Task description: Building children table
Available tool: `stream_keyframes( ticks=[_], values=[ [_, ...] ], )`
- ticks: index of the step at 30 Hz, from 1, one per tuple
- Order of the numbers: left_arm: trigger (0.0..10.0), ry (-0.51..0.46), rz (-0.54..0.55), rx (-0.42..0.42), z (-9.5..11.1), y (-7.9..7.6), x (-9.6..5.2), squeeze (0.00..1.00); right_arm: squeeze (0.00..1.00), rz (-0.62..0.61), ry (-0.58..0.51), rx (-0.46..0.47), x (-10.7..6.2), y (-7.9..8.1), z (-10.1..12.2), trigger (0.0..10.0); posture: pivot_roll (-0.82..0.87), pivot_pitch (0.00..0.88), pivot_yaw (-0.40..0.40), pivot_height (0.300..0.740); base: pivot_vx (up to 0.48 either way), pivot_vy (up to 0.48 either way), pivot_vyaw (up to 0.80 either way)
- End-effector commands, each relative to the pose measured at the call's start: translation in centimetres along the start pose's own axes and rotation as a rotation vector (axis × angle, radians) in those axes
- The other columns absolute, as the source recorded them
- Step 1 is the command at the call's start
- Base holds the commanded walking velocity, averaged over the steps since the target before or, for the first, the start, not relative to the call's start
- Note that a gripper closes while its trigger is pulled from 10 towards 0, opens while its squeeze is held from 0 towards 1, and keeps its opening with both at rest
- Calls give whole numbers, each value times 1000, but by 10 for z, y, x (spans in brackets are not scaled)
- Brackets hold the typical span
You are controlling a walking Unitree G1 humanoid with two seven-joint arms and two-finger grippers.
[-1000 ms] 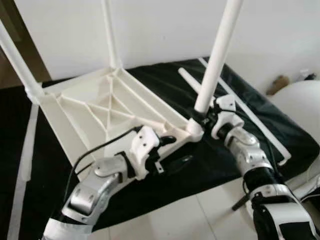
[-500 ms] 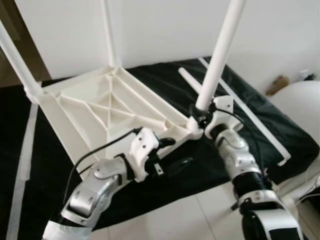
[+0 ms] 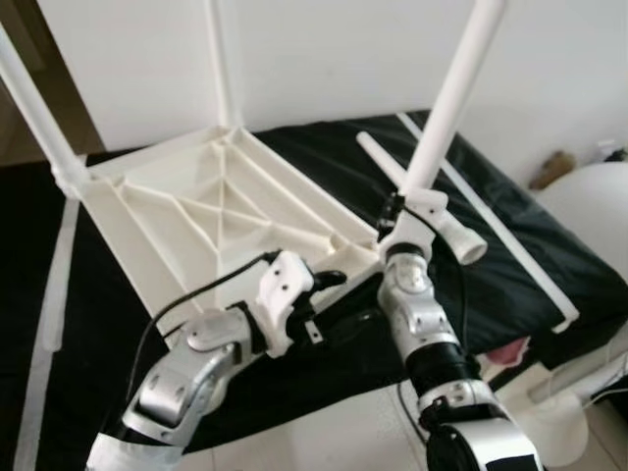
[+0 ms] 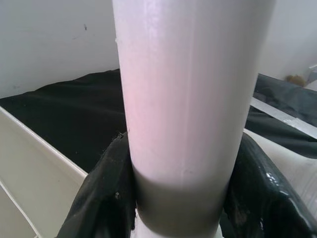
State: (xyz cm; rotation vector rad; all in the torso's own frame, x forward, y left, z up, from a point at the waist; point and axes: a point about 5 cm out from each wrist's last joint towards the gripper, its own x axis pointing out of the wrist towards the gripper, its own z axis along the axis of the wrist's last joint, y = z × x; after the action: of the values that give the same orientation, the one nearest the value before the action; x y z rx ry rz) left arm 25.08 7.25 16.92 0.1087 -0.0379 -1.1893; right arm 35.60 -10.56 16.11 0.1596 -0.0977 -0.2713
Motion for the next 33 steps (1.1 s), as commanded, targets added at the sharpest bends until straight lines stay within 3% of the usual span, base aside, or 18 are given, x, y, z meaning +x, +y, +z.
stream_keyframes(
  ticks=[1,7,11,12,13,22,23,24,25,29,30,33],
  values=[
    [10000,-6,2,-5,2,-1,0,0,0,-87,106,36,-7,-10,-21,10000,1,17,-12,740,0,0,0],
    [10000,-11,2,-6,2,-1,1,0,0,-106,89,20,-7,-10,-19,10000,-3,5,-14,740,0,0,0],
    [10000,-14,0,-6,1,-1,3,0,0,-31,-18,8,-4,-12,-9,10000,-3,1,-15,740,0,0,0],
    [10000,-14,0,-6,1,-1,3,0,416,-12,-29,38,-4,-14,-7,10000,-2,1,-16,740,0,0,0],
    [10000,-17,0,-8,1,-2,3,0,1000,5,-51,44,-4,-17,-5,10000,-3,2,-17,740,0,0,0],
    [10000,-20,0,-13,1,-3,4,0,1000,141,-123,16,2,-32,6,10000,-6,5,-18,740,0,0,0],
    [10000,-22,-2,-14,2,-3,5,0,639,201,-83,-2,6,-40,3,10000,-6,6,-16,740,0,0,0],
    [10000,-22,-2,-14,2,-3,5,0,639,201,-83,-2,6,-40,3,10000,-6,6,-16,740,0,0,0],
    [10000,-22,-3,-15,2,-3,5,0,0,231,-69,-10,8,-43,1,10000,-7,7,-15,740,0,0,0],
    [10000,-24,-6,-15,3,-4,6,0,0,284,-56,-33,11,-52,0,10000,-9,9,-14,740,0,0,0],
    [10000,-25,-8,-18,3,-5,6,0,0,362,-34,-63,14,-61,-2,10000,-12,13,-13,740,0,0,0],
    [10000,-26,-10,-20,3,-5,7,0,0,435,-14,-103,16,-69,-4,10000,-14,16,-11,740,0,0,0]
  ],
)
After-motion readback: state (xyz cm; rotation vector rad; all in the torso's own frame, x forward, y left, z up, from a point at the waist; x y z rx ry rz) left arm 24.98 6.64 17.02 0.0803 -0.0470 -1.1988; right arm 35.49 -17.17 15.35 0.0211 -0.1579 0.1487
